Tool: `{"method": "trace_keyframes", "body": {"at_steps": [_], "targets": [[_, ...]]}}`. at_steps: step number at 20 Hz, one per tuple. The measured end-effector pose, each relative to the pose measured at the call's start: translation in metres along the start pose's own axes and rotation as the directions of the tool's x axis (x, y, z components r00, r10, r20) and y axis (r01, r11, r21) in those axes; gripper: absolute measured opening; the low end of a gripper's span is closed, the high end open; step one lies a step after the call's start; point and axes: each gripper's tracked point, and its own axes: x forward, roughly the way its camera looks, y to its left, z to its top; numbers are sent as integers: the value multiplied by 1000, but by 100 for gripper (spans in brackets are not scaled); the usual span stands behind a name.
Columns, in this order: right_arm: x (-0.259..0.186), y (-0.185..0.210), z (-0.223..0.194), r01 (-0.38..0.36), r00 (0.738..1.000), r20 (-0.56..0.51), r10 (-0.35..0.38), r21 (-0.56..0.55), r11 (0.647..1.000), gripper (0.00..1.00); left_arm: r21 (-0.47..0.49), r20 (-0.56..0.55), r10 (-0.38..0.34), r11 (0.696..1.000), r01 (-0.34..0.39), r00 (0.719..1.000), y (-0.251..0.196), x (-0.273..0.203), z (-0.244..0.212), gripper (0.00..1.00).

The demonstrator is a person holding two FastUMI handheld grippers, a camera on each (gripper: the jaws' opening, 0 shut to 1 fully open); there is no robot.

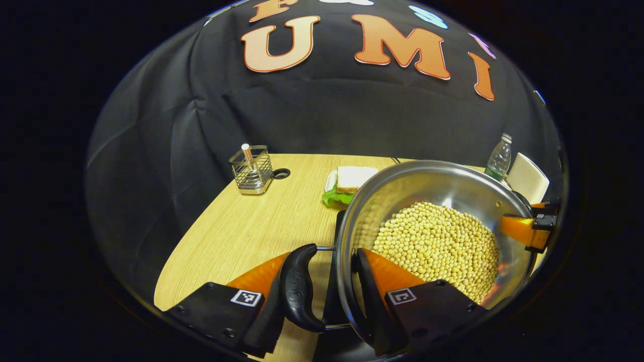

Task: First push the handle of the pot to place it horizontally, then grasp the pot with both hands and set it on the induction cooktop.

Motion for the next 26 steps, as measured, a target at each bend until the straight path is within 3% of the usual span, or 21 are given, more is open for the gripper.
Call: {"method": "trace_keyframes", "body": {"at_steps": [4,6,8,11,14,16,19,23,26], "targets": [[6,0,-3,-4,1000,-4,4,-6,1000,65,-10,6,0,1000,0,1000,2,4,1,75],[8,0,-5,13,1000,-7,-13,-31,999,71,-3,2,20,1000,-20,1000,2,4,1,77],[-6,-6,10,52,997,59,-48,-67,996,78,28,85,71,997,-74,994,7,-4,22,83],[-41,-17,30,54,988,148,-39,-97,994,80,19,221,128,991,-135,967,20,-35,65,86],[-81,-58,51,112,964,250,-88,-82,990,81,-16,343,137,990,-140,929,17,-73,105,85],[-116,-84,68,132,938,330,-111,-42,990,81,-19,408,114,993,-116,906,7,-105,123,86],[-182,-124,96,149,877,459,-144,26,989,83,-37,510,88,996,-80,856,-7,-153,158,88],[-265,-173,120,195,758,625,-188,58,979,86,-45,613,25,999,3,789,-31,-212,191,91],[-321,-221,127,293,686,673,-277,92,952,85,-24,675,6,1000,14,738,-34,-255,204,91]]}}
